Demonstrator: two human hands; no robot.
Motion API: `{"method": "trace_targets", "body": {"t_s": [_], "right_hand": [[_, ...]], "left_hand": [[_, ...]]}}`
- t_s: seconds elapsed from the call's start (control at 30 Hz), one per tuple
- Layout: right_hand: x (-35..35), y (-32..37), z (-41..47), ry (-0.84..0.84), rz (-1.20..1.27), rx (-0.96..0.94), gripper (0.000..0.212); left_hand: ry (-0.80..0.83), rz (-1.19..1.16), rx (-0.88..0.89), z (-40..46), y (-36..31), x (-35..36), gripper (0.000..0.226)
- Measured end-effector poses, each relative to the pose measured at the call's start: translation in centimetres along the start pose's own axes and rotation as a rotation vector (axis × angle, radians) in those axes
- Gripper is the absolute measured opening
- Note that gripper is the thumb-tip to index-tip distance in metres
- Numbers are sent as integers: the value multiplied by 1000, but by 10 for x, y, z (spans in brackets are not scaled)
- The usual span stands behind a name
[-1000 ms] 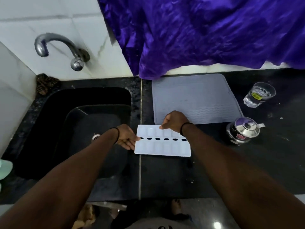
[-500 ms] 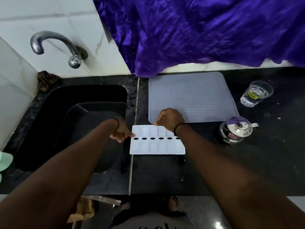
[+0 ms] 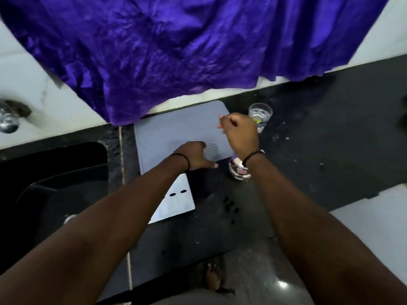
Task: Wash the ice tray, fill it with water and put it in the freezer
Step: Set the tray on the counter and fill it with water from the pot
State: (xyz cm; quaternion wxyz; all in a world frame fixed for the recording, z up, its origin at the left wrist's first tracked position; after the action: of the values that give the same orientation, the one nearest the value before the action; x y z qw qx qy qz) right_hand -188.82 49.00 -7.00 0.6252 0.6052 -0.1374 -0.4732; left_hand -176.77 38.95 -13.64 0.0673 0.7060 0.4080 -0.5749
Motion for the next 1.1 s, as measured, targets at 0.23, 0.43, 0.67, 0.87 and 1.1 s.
{"method": "trace_targets", "body": {"t_s": [0.23, 0.43, 0.67, 0.87, 1.1], "right_hand": [[-46, -83, -6, -99, -258, 110, 17], [-44, -137, -19, -105, -123, 389, 23], [-28, -154, -30, -153, 351, 539, 35], [-16, -146, -31, -183, 521, 605, 33], [29, -106, -41, -16, 660, 578, 25]], "left_hand": [[-51, -107, 118, 9, -58, 27, 100], [-18, -145, 149, 19, -68, 38, 101], [-45, -215, 178, 18, -76, 54, 97], [-119, -218, 156, 13, -70, 49, 85], [-192, -283, 129, -23, -18, 22, 80]]}}
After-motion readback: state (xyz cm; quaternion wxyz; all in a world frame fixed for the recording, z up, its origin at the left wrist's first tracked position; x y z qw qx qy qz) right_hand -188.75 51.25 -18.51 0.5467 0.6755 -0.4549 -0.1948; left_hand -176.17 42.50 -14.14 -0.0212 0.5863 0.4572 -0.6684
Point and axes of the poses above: each hand's wrist, its own z-axis towards the middle knuckle, its own x-axis out of the palm, y = z × x, the point moved 4 cm from there along z, towards the middle knuckle, and after that the axes turned 1 degree about -y, right-handed, at the moved point
